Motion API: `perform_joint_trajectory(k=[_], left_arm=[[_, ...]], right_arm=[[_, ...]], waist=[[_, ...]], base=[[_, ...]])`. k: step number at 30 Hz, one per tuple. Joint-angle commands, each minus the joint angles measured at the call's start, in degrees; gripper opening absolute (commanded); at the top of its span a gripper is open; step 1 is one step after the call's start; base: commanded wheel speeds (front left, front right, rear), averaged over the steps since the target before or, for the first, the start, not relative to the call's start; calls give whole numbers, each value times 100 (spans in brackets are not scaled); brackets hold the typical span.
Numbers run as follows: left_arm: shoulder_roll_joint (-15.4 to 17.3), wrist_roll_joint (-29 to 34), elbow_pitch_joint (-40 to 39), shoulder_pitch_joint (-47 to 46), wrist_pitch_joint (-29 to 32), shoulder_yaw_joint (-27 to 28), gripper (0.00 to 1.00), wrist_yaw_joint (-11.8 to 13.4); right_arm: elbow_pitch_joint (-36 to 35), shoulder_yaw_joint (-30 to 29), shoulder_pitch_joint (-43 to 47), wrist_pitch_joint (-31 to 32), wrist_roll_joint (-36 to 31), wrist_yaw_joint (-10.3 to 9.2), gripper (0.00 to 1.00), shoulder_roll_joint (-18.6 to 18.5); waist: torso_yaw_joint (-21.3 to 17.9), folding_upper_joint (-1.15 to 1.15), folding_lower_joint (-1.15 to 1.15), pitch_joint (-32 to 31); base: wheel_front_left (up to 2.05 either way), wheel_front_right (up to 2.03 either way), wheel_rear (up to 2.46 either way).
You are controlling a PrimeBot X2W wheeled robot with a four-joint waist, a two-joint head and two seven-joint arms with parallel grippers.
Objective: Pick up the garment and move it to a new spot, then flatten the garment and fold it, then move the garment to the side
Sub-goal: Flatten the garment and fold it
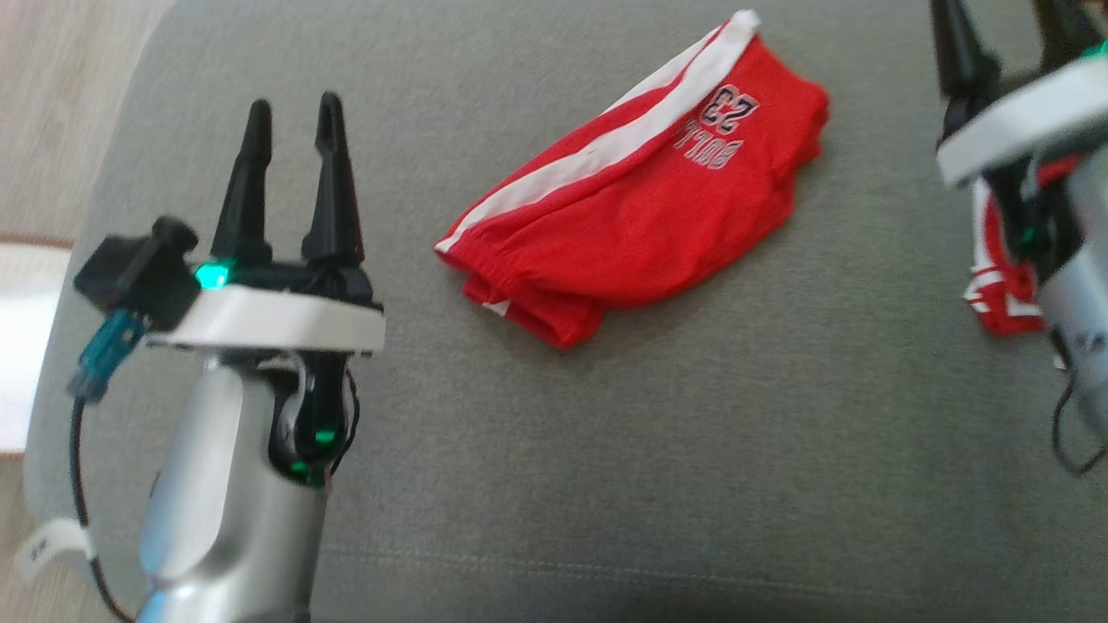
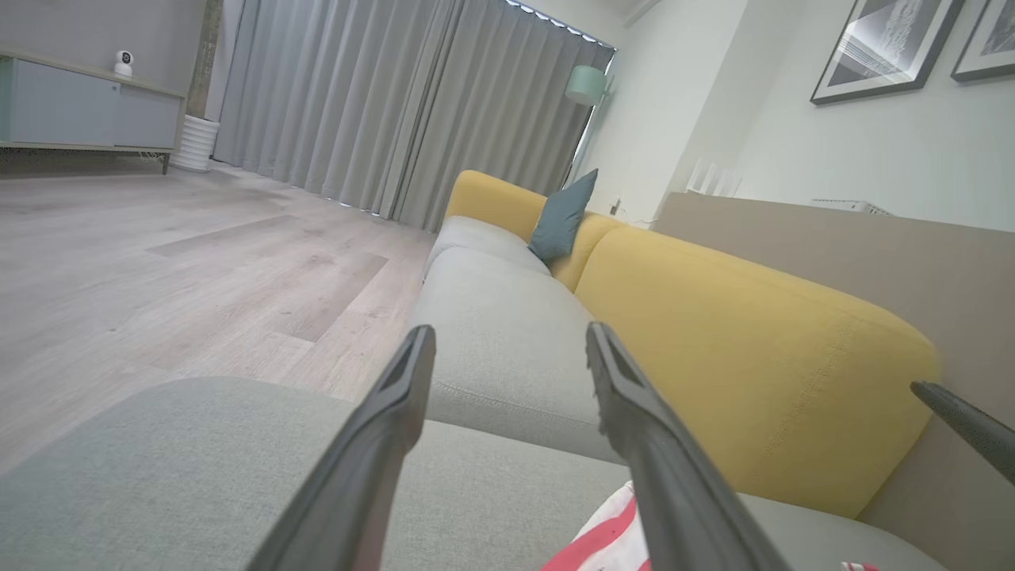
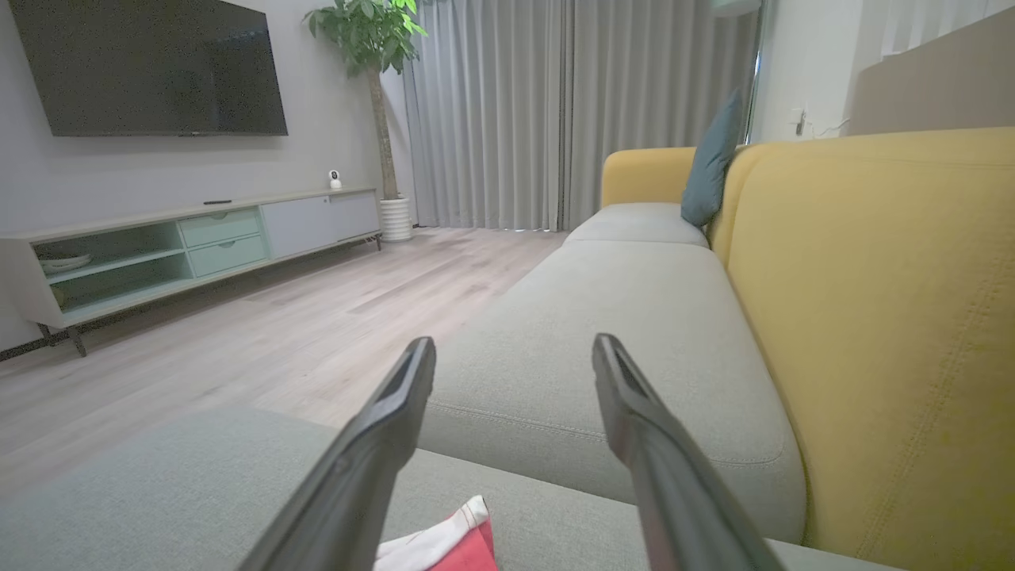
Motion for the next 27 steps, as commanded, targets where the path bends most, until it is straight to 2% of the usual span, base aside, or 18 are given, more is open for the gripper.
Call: perform_joint_trajectory(k=[1,4,8,17,21,27], left_arm=[[109,68,-325,29,-30,244,100,13],[108,45,-390,226,-30,295,100,39],[108,131,-432,591,-30,313,100,66],[108,371,-433,1292,-30,126,100,43],[108,365,-459,1491,-30,41,100,89],[108,343,-511,1418,-30,-43,100,85]], right_arm=[[-332,-211,314,-107,-166,37,100,91],[-565,-466,700,-150,-408,37,100,189],[-1080,-983,1571,-188,-1029,37,100,512],[-2277,-2223,3397,-128,-2109,37,100,1530],[-2687,-2455,3855,42,-2344,37,100,1830],[-2993,-2606,4051,412,-2343,37,100,2016]], waist=[[-207,0,0,-214],[-289,0,0,-311],[-429,0,0,-473],[-589,0,0,-698],[-614,0,0,-718],[-459,0,0,-619]], base=[[0,0,0],[0,0,0],[0,0,0],[0,0,0],[0,0,0],[0,0,0]])
